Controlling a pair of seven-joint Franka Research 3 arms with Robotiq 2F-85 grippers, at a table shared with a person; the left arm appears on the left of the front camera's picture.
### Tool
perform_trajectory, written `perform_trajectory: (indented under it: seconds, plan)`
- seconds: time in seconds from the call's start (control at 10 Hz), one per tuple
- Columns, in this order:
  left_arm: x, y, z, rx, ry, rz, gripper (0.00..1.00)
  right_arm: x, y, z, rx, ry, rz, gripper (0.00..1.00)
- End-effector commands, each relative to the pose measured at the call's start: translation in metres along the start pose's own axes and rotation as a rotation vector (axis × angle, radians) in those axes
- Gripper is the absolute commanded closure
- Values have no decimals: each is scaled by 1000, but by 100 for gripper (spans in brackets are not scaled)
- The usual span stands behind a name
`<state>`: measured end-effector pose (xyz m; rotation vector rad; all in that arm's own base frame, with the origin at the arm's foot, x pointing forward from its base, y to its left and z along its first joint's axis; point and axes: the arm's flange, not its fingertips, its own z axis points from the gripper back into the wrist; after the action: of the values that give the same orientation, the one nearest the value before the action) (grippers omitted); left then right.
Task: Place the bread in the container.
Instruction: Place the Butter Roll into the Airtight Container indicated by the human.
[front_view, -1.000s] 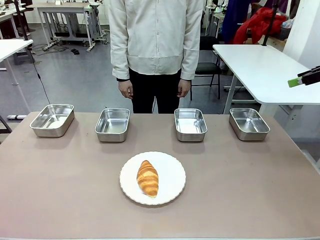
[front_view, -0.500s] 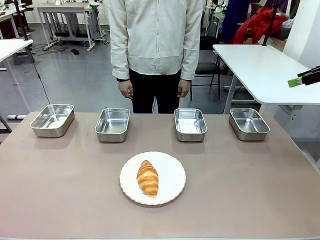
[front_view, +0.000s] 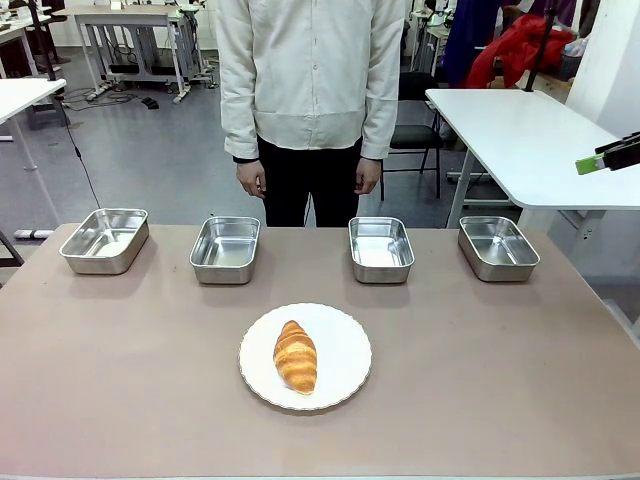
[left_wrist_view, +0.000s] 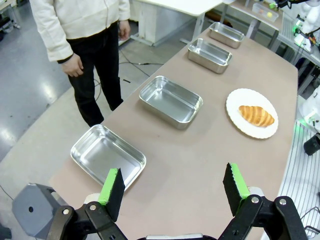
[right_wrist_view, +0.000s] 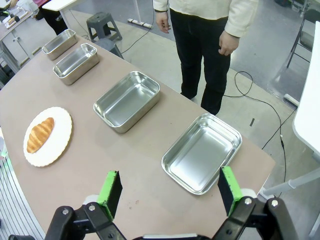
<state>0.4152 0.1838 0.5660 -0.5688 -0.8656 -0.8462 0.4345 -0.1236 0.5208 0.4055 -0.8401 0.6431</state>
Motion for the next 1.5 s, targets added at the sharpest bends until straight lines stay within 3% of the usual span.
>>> perform_trajectory:
  seconds: [0.0, 1.4]
  plan:
    - [-1, -1, 2, -6, -7, -14, 0, 1, 0, 0, 5, -12, 1, 0]
    - [-1, -1, 2, -6, -7, -14, 0, 1, 0, 0, 5, -12, 1, 0]
